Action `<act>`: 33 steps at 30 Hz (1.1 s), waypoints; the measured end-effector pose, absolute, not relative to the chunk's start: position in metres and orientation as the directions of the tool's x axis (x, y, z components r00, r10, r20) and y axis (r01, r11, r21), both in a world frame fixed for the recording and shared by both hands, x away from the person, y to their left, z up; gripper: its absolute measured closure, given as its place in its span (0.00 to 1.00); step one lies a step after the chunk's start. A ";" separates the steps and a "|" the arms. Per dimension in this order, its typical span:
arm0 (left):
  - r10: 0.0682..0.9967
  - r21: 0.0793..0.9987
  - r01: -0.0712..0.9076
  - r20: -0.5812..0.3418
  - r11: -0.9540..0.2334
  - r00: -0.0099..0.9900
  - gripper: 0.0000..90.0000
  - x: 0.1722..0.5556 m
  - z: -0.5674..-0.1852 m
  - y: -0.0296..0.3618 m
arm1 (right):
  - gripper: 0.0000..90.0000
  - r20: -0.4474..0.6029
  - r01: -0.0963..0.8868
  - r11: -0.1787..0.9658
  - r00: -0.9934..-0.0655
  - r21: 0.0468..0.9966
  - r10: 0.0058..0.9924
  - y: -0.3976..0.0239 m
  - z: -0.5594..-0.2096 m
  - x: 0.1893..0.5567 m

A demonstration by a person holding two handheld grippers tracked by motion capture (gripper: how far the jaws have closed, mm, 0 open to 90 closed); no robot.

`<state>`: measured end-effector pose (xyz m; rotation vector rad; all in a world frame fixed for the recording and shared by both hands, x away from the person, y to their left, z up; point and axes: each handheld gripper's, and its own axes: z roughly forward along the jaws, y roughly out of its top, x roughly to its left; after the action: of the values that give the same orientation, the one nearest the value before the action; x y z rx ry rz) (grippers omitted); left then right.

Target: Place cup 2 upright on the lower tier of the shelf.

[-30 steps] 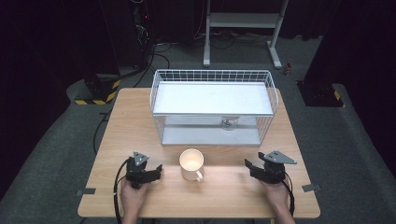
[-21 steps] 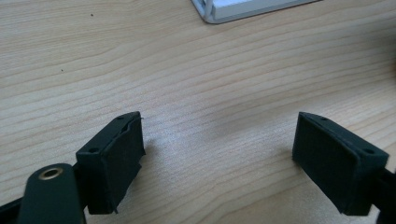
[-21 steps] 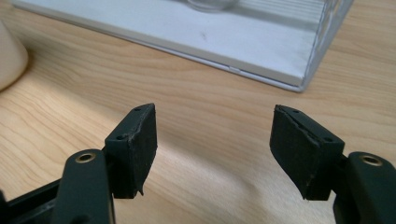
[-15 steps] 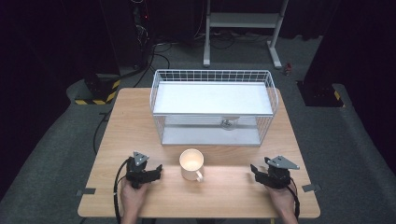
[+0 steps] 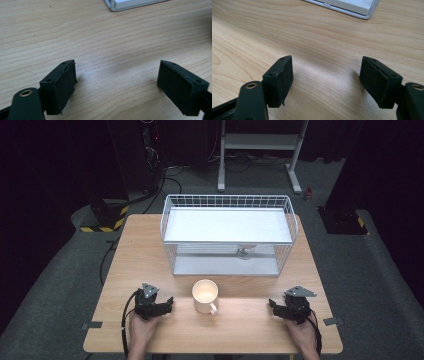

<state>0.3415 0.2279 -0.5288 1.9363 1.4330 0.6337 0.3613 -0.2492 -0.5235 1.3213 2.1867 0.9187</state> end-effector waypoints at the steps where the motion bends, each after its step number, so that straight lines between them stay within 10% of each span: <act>1: 0.958 0.734 0.649 0.007 -0.200 0.288 0.17 0.341 -0.529 0.228 | 0.29 -0.018 0.610 0.328 -0.457 0.721 0.889 -0.249 -0.523 0.362; 33: 0.903 0.768 0.594 -0.051 -0.238 0.427 0.09 0.318 -0.513 0.195 | 0.29 -0.021 0.608 0.330 -0.458 0.722 0.889 -0.249 -0.524 0.362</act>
<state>0.3181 0.1945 -0.5134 1.9458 1.2650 0.5326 0.3622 -0.2490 -0.5236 1.3194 2.1866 0.9168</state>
